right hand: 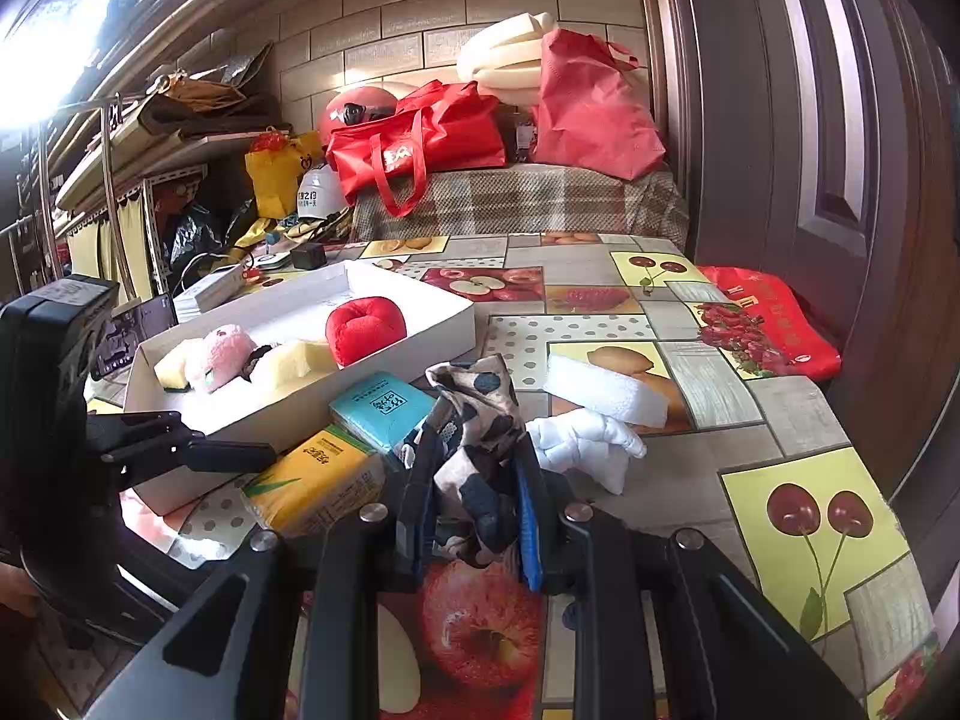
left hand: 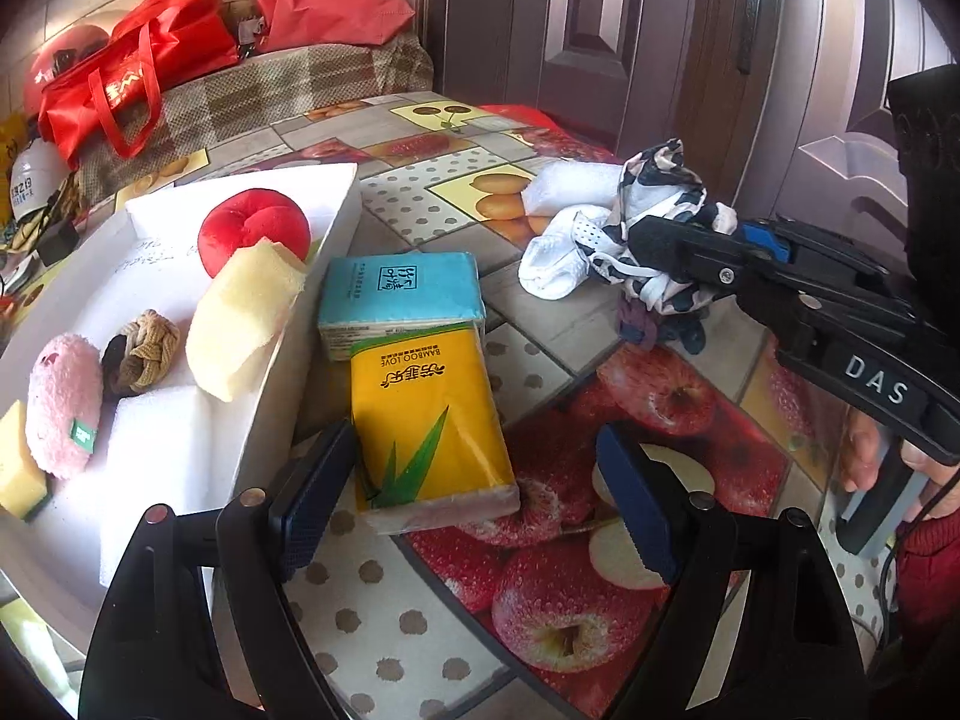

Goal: Organize soft objects
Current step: 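Grasp the yellow tissue pack with the left tool while the right tool grasps the black-and-white patterned cloth, then carry the yellow tissue pack and patterned cloth over the white tray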

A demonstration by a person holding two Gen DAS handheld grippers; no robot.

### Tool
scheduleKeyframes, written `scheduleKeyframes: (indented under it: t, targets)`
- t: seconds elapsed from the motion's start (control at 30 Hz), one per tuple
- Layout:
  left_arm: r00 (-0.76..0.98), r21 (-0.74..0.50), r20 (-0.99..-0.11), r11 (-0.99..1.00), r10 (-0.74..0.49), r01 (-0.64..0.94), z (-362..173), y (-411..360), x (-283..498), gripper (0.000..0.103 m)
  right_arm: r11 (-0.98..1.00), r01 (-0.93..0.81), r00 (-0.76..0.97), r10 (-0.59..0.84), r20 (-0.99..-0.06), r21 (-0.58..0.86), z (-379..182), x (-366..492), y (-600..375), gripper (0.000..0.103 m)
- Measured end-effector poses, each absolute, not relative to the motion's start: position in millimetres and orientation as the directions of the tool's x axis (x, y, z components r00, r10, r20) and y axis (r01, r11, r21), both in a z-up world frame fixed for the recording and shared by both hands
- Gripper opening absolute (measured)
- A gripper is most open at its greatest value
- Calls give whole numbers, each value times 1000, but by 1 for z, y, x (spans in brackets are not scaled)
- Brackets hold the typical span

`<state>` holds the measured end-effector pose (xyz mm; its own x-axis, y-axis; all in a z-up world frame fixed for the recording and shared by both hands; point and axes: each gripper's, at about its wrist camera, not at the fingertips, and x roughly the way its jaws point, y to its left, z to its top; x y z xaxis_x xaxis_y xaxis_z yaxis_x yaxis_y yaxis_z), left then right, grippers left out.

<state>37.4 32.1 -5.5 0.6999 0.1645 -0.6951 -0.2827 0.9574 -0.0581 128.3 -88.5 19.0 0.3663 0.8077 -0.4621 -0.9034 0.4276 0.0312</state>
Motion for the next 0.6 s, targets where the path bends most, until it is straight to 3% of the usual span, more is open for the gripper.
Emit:
scheduleKeyframes:
  t: [0.13,0.27,0.5,0.53,0.57,0.6]
  targets:
    - [736,-97,-672,977,77,-192,-2,19,43,83,434,-899,363,813,-455,59,19,132,-91,22]
    - [755,-13,-629,968,186,-250,5,11,39,83,441,-894,366,819,-441,77,20,133,-95,22]
    - [678,0,-708,960,198,-280,-7,16,63,83,457,-884,374,820,-434,102,20,136,-99,22]
    - [664,7,-721,961,197,-278,-10,15,67,80,459,-882,376,819,-434,103,20,136,-99,22]
    - [653,10,-733,963,191,-271,-12,15,70,63,461,-881,378,819,-433,103,20,136,-99,22]
    - [649,11,-737,964,188,-266,-14,15,71,63,463,-880,381,818,-431,102,20,136,-100,22]
